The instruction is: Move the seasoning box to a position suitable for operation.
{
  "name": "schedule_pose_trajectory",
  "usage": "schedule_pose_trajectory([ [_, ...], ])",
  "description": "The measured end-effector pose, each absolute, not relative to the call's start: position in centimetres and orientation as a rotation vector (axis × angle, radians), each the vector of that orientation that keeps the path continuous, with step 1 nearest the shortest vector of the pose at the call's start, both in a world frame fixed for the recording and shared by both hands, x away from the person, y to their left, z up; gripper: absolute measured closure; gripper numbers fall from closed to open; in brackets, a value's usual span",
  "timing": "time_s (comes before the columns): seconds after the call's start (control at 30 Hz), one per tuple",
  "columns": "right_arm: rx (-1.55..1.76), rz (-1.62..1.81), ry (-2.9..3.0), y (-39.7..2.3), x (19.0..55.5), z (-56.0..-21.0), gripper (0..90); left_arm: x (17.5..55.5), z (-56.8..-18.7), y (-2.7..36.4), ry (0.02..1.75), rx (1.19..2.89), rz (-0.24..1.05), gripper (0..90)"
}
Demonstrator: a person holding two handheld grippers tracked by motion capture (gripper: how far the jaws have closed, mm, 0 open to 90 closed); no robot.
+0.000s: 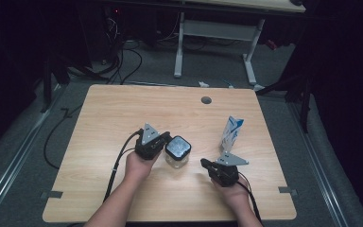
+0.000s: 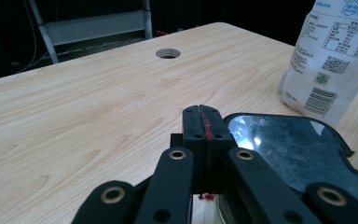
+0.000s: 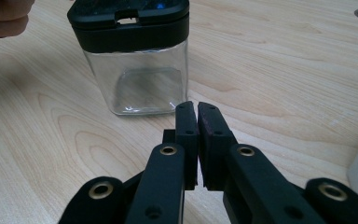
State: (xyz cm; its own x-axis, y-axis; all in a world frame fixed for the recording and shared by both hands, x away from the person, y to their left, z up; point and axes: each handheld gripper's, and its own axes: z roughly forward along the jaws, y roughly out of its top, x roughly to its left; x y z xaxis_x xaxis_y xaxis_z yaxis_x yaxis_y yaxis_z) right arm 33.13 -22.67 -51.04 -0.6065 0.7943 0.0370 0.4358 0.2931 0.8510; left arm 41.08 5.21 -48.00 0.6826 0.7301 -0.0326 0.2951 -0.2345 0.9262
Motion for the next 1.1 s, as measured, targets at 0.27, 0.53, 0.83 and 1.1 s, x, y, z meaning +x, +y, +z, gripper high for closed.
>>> schedule_pose_trajectory([
  [0.27,1.095,1.243,2.174,-22.5,33.1,-51.1,87.9,41.1,-48.1,5.3,0.818,1.809,0.499,90.0],
  [0.53,1.06,1.241,2.164,-22.1,32.9,-50.9,88.2,41.2,-48.1,5.4,0.821,1.807,0.495,90.0],
  [0.83,0.969,1.31,2.14,-19.9,32.9,-48.8,88.2,41.3,-48.2,5.4,0.822,1.809,0.497,90.0],
  [1.1,0.916,1.288,2.165,-17.5,33.7,-48.0,88.8,41.4,-48.2,5.5,0.826,1.802,0.484,90.0],
])
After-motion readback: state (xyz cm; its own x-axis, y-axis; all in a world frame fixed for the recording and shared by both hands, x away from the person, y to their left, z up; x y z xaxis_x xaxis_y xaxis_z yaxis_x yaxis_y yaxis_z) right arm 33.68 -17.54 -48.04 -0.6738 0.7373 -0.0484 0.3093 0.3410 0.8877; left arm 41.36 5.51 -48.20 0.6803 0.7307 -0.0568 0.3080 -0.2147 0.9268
